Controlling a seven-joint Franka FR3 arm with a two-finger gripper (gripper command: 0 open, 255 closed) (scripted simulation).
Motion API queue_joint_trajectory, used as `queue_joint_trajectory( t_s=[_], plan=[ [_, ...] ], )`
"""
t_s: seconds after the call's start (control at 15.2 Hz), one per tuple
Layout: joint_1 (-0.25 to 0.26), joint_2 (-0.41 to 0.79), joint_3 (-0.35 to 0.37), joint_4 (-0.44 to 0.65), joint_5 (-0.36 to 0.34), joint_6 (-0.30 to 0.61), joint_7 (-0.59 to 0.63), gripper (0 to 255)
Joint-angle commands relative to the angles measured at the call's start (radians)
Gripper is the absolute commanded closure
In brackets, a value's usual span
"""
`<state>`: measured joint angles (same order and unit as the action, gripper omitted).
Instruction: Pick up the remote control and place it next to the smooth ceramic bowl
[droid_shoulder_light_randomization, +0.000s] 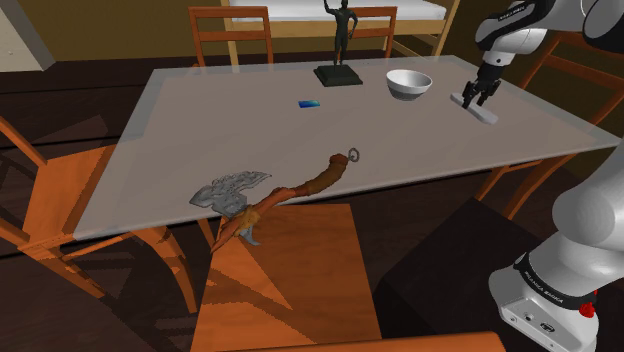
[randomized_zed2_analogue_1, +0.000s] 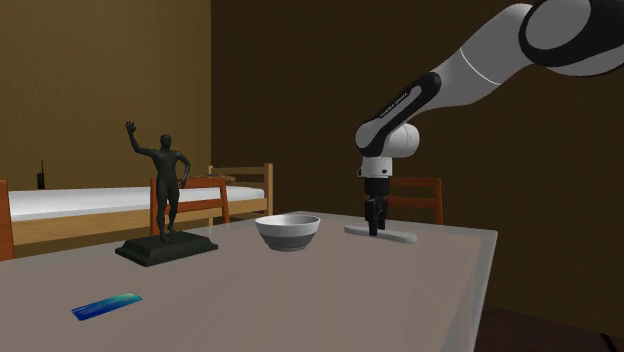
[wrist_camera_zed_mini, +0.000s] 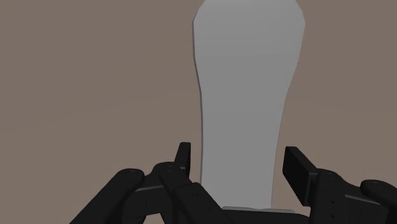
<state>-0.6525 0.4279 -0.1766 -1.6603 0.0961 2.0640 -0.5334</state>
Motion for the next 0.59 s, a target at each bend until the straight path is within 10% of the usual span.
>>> queue_joint_trajectory(
  t_s=[0.0,0.53],
  plan=[
    [0.001,0.008,0.002,-0.017,0.002,0.027,0.0,255],
    [0.001,0.014,0.002,-0.022,0.004,0.037,-0.001,255]
  ],
)
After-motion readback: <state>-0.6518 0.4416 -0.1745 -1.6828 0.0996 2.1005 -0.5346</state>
